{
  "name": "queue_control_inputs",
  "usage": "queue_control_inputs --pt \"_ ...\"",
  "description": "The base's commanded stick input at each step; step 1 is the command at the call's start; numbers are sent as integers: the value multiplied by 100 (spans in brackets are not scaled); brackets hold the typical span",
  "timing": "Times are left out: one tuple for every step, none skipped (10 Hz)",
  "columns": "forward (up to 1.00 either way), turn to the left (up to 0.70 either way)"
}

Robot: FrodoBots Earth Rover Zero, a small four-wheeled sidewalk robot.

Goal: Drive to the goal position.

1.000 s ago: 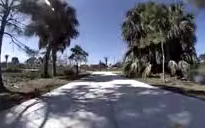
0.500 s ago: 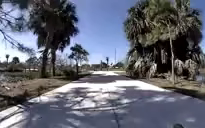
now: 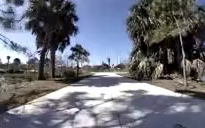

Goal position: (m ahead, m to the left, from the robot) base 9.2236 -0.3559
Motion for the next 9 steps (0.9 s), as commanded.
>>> queue_control_inputs --pt "100 0" --pt "100 0" --pt "100 0" --pt "100 0" --pt "100 -1" --pt "100 -25" --pt "100 -40" --pt "100 -40" --pt "100 -40"
